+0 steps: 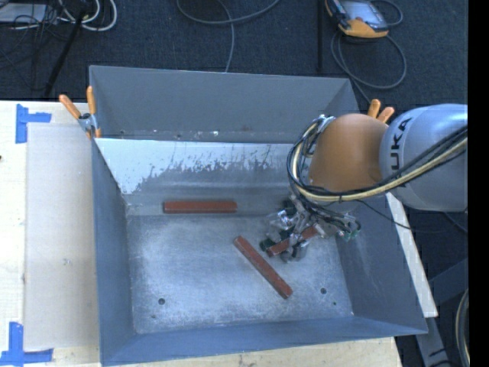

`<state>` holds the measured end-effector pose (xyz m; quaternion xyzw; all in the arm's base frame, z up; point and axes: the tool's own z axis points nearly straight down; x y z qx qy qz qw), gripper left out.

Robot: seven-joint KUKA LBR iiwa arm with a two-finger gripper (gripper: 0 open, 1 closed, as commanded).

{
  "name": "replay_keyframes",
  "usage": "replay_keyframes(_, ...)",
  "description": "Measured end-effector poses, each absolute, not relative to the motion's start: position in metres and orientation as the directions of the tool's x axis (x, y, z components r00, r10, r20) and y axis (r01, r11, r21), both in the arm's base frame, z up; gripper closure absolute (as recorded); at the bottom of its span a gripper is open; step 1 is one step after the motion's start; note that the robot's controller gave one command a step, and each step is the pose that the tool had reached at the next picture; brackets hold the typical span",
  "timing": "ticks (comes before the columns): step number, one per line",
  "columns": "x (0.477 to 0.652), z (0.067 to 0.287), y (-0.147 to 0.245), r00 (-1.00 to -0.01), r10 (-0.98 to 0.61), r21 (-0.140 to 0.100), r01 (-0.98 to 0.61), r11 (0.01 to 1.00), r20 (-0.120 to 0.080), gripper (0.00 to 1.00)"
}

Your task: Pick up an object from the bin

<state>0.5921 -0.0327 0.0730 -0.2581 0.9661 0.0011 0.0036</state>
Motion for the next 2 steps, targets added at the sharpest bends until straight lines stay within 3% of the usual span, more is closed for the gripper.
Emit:
replay_keyframes(1, 0.595, 0.073, -0.039, -0.847, -0.532, 0.000, -0.532, 0.847, -0.008, 1.00)
replay_keyframes(2, 0.619, 0.202, -0.094, -0.830, -0.558, -0.007, -0.558, 0.830, -0.008, 1.00)
